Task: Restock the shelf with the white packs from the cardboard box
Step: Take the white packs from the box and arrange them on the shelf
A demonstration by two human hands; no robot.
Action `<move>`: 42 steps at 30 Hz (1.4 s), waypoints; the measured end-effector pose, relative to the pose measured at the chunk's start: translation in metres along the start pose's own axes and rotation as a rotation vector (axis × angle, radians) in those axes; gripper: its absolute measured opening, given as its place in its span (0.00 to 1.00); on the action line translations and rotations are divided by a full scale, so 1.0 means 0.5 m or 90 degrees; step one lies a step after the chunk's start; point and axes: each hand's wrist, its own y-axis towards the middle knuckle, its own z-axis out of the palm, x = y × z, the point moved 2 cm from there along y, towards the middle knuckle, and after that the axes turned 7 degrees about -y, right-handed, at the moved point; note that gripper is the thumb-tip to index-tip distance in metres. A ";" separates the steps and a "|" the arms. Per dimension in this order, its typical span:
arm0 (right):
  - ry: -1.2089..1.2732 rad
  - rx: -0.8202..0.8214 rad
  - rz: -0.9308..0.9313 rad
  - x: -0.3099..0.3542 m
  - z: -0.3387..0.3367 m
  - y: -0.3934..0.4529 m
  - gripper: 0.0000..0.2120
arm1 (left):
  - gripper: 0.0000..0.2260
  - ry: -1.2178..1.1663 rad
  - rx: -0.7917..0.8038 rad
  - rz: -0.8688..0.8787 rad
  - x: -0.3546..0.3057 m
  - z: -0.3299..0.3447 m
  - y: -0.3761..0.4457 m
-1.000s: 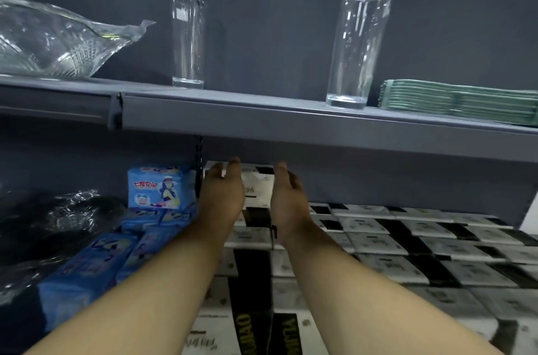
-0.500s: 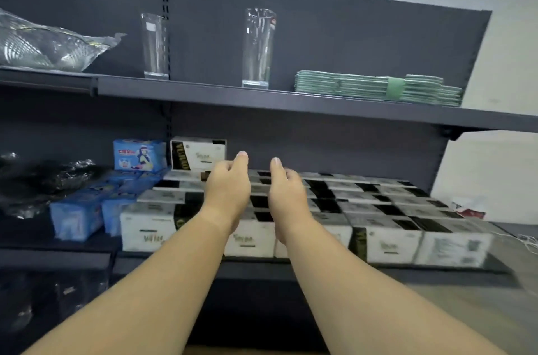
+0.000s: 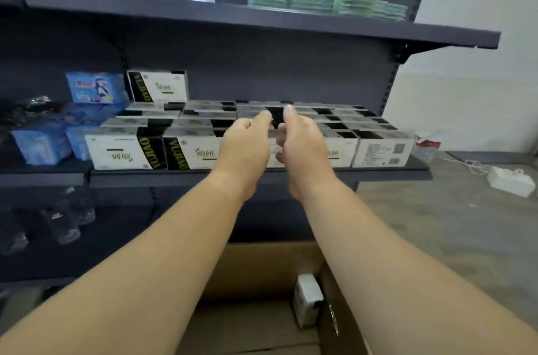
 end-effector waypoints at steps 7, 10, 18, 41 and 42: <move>-0.011 -0.081 0.093 -0.148 -0.036 -0.090 0.09 | 0.08 0.004 0.037 -0.077 0.129 -0.025 -0.069; -0.006 -0.110 0.124 -0.200 -0.040 -0.119 0.07 | 0.06 0.023 0.062 -0.106 0.178 -0.036 -0.085; -0.009 -0.176 0.212 -0.295 -0.077 -0.149 0.06 | 0.07 0.069 0.115 -0.208 0.287 -0.021 -0.098; -0.242 -0.031 0.533 -0.852 -0.193 0.143 0.20 | 0.08 0.125 -0.053 -0.586 0.779 0.220 0.120; -0.251 -0.028 0.555 -0.872 -0.190 0.155 0.22 | 0.08 0.121 -0.057 -0.593 0.802 0.224 0.127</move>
